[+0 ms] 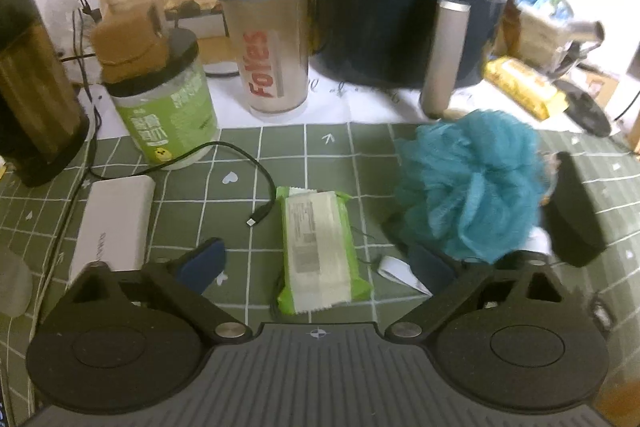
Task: Organize soft objects
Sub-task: 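Grasp the green wet-wipes pack with the left tool while the right tool holds the cable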
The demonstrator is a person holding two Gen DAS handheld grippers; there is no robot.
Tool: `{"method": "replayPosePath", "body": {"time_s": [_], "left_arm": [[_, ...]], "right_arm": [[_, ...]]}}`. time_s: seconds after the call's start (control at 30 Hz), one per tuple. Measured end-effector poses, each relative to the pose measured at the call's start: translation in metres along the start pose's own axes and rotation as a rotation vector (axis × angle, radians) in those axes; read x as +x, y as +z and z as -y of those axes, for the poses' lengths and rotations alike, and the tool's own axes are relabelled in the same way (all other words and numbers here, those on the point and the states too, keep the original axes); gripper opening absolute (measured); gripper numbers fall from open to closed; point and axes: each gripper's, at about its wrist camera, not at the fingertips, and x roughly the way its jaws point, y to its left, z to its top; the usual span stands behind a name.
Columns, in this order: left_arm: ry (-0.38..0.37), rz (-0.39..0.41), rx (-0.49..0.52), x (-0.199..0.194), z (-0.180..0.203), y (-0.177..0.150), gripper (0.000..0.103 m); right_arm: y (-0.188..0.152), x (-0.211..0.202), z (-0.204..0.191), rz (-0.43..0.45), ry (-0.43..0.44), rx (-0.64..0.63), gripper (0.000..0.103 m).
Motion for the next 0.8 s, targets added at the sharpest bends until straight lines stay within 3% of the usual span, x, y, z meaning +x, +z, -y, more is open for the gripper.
{"method": "replayPosePath", "body": {"time_s": [0.23,0.4,0.8], "left_arm": [[-0.009,-0.101,-0.022,0.047,-0.007,0.008,0.074],[-0.047,-0.178,-0.025,0.072,-0.011,0.01,0.05],[-0.018,-0.169,0.004,0.062,-0.009,0.014,0.047]], "right_arm": [[-0.006,-0.017,0.0,0.022,-0.025,0.034,0.015],[-0.012,-0.029,0.001,0.032,-0.045,0.053,0.015],[-0.024,-0.05,-0.002,0.05,-0.081,0.077,0.015]]}}
